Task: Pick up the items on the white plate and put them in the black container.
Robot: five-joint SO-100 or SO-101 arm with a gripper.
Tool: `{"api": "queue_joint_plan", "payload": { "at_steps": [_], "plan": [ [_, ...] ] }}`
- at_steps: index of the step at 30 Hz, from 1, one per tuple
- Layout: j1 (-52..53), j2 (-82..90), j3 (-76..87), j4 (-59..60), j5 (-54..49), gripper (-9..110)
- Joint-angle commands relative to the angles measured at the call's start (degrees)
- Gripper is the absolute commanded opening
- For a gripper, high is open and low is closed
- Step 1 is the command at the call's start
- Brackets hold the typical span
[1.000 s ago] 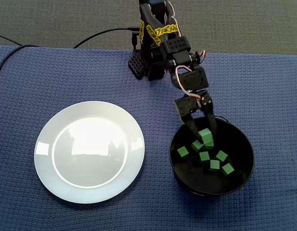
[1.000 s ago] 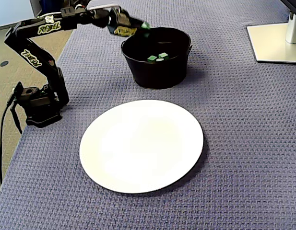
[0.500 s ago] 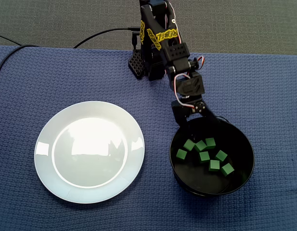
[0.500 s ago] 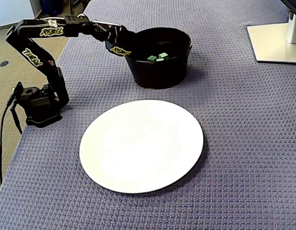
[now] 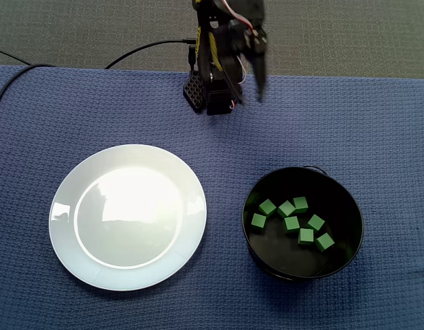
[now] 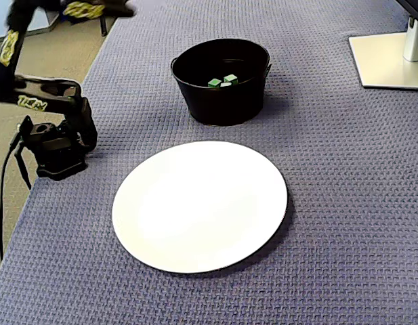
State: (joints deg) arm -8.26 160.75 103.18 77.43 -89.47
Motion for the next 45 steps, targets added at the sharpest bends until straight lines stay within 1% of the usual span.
{"api": "queue_joint_plan", "payload": {
  "at_steps": [1,3,7,11,15,16,18,22,29,32,36,45],
  "plan": [
    [5.36,16.61,14.68,12.74,-8.17,0],
    [5.62,21.18,21.80,16.35,-7.38,0],
    [7.73,21.18,37.18,11.07,-4.39,0],
    [8.17,21.18,52.56,10.99,-7.47,0],
    [8.44,21.18,68.55,2.29,-9.58,0],
    [8.70,21.27,68.55,5.89,-11.34,0],
    [6.68,21.27,68.55,8.70,-6.94,0],
    [5.01,21.27,68.55,9.76,-2.64,0],
    [5.71,21.27,68.47,10.37,3.16,2],
    [8.35,21.27,68.47,10.37,3.08,7],
    [10.28,21.36,68.47,10.37,3.08,7],
    [10.28,21.36,68.47,10.37,3.08,7]
  ]
}}
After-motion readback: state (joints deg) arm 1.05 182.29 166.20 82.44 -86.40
